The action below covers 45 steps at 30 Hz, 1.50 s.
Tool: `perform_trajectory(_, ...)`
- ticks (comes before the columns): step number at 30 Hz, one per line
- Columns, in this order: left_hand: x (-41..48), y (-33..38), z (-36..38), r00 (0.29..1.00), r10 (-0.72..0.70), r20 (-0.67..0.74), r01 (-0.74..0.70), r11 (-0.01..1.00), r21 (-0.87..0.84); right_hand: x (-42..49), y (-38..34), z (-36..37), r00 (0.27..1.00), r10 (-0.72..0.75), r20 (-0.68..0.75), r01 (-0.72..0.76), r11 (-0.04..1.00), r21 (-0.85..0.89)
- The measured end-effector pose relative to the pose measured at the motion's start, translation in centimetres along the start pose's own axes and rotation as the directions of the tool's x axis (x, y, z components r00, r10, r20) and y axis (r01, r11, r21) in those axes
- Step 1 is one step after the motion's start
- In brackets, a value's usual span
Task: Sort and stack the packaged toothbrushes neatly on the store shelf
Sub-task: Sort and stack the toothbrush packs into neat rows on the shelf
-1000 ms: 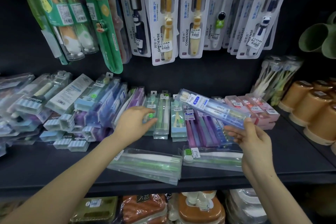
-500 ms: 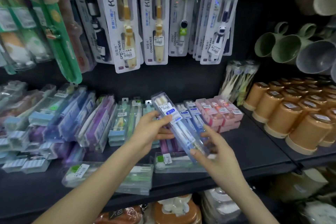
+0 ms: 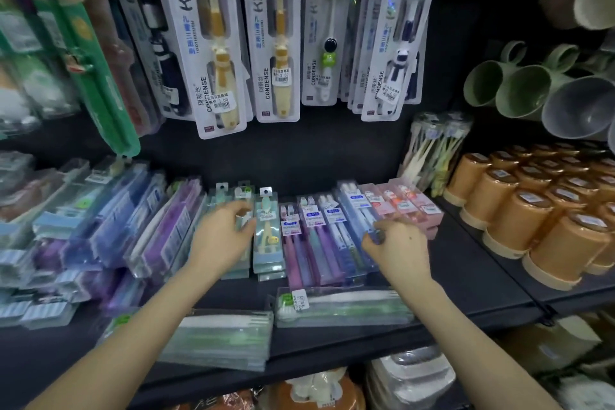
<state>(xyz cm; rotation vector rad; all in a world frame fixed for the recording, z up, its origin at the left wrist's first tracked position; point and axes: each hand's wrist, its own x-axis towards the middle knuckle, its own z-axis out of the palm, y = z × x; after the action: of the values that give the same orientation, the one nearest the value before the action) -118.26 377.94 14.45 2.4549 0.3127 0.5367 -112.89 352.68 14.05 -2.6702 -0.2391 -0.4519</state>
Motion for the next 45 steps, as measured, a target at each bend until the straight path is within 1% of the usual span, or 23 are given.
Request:
perform_trajectory(1, -0.1, -0.9, -0.5, 0.999, 0.009, -0.032, -0.008, 0.999, 0.048, 0.2, 0.2, 0.4, 0.999, -0.002, 0.041, 0.006, 0.996, -0.09)
perform_trajectory(2, -0.3, -1.7, -1.2, 0.998, 0.016, -0.064, -0.011, 0.997, 0.078, 0.4, 0.3, 0.6, 0.998, -0.019, 0.051, 0.028, 0.985, -0.168)
perform_trajectory(3, -0.6, -2.4, -1.9, 0.995, 0.029, -0.1, -0.019, 0.995, 0.101, 0.4, 0.4, 0.7, 0.998, -0.059, 0.027, 0.064, 0.971, -0.23)
perform_trajectory(4, -0.8, -3.2, -2.7, 0.989, 0.051, -0.141, -0.033, 0.991, 0.127, 0.3, 0.2, 0.7, 0.994, -0.107, -0.014, 0.1, 0.962, -0.253)
perform_trajectory(5, -1.1, -3.9, -3.5, 0.98, 0.075, -0.182, -0.046, 0.986, 0.157, -0.1, -0.4, 0.8, 0.986, -0.154, -0.066, 0.134, 0.963, -0.233)
perform_trajectory(7, -1.6, -5.2, -5.1, 0.962, 0.114, -0.248, -0.057, 0.972, 0.227, -0.9, -2.7, 1.3, 0.959, -0.237, -0.156, 0.222, 0.969, -0.105)
perform_trajectory(9, -2.0, -6.4, -6.4, 0.951, 0.137, -0.276, -0.054, 0.956, 0.289, -1.4, -5.9, 2.3, 0.936, -0.334, -0.107, 0.343, 0.936, 0.077)
perform_trajectory(11, -2.3, -7.4, -7.4, 0.96, 0.142, -0.242, -0.059, 0.945, 0.323, -1.8, -9.3, 4.1, 0.909, -0.413, 0.062, 0.389, 0.892, 0.231)
perform_trajectory(12, -2.4, -7.7, -7.8, 0.966, 0.157, -0.207, -0.079, 0.937, 0.34, -1.9, -10.8, 5.2, 0.873, -0.473, 0.117, 0.437, 0.866, 0.244)
perform_trajectory(14, -2.8, -8.4, -8.1, 0.968, 0.223, -0.115, -0.161, 0.905, 0.395, -1.8, -13.3, 7.4, 0.803, -0.562, 0.197, 0.53, 0.826, 0.194)
perform_trajectory(17, -3.2, -8.9, -8.4, 0.957, 0.289, 0.038, -0.267, 0.817, 0.512, -1.0, -15.8, 10.1, 0.713, -0.619, 0.329, 0.639, 0.767, 0.058)
perform_trajectory(19, -3.3, -9.1, -8.4, 0.951, 0.29, 0.107, -0.299, 0.774, 0.558, -0.8, -16.6, 11.3, 0.683, -0.646, 0.342, 0.69, 0.723, -0.013)
perform_trajectory(23, -3.1, -9.3, -8.2, 0.947, 0.305, 0.096, -0.303, 0.76, 0.575, -1.0, -16.4, 11.6, 0.677, -0.711, 0.191, 0.727, 0.687, -0.022)
perform_trajectory(25, -3.0, -9.4, -8.1, 0.947, 0.315, 0.069, -0.297, 0.767, 0.569, -1.4, -15.9, 11.3, 0.638, -0.763, 0.1, 0.77, 0.634, -0.077)
perform_trajectory(27, -3.0, -9.5, -7.9, 0.944, 0.328, 0.038, -0.292, 0.775, 0.56, -1.7, -15.5, 11.2, 0.589, -0.807, 0.039, 0.806, 0.584, -0.094)
perform_trajectory(30, -3.0, -9.7, -7.6, 0.938, 0.347, -0.002, -0.291, 0.788, 0.542, -1.8, -15.5, 11.2, 0.559, -0.829, -0.003, 0.827, 0.557, -0.071)
perform_trajectory(33, -3.0, -10.1, -7.5, 0.925, 0.378, -0.031, -0.31, 0.801, 0.512, -2.0, -15.6, 11.1, 0.534, -0.846, -0.005, 0.842, 0.532, -0.086)
perform_trajectory(35, -3.1, -10.3, -7.5, 0.915, 0.401, -0.044, -0.325, 0.799, 0.506, -2.1, -15.3, 10.9, 0.52, -0.852, -0.051, 0.85, 0.523, -0.065)
perform_trajectory(37, -3.0, -10.5, -7.5, 0.907, 0.417, -0.054, -0.337, 0.799, 0.498, -1.9, -15.1, 10.3, 0.556, -0.819, -0.145, 0.827, 0.562, 0.0)
perform_trajectory(39, -3.0, -10.7, -7.5, 0.904, 0.423, -0.058, -0.345, 0.805, 0.483, -1.4, -15.1, 9.1, 0.617, -0.747, -0.247, 0.78, 0.621, 0.071)
perform_trajectory(42, -3.0, -10.9, -7.5, 0.91, 0.41, -0.062, -0.339, 0.822, 0.458, -0.5, -15.1, 7.2, 0.692, -0.648, -0.319, 0.711, 0.689, 0.141)
perform_trajectory(43, -3.0, -10.9, -7.4, 0.912, 0.406, -0.062, -0.337, 0.826, 0.452, -0.4, -15.1, 7.0, 0.701, -0.637, -0.322, 0.702, 0.697, 0.15)
perform_trajectory(45, -3.0, -10.9, -7.4, 0.912, 0.406, -0.061, -0.338, 0.826, 0.451, -0.6, -15.1, 7.1, 0.673, -0.67, -0.314, 0.729, 0.672, 0.129)
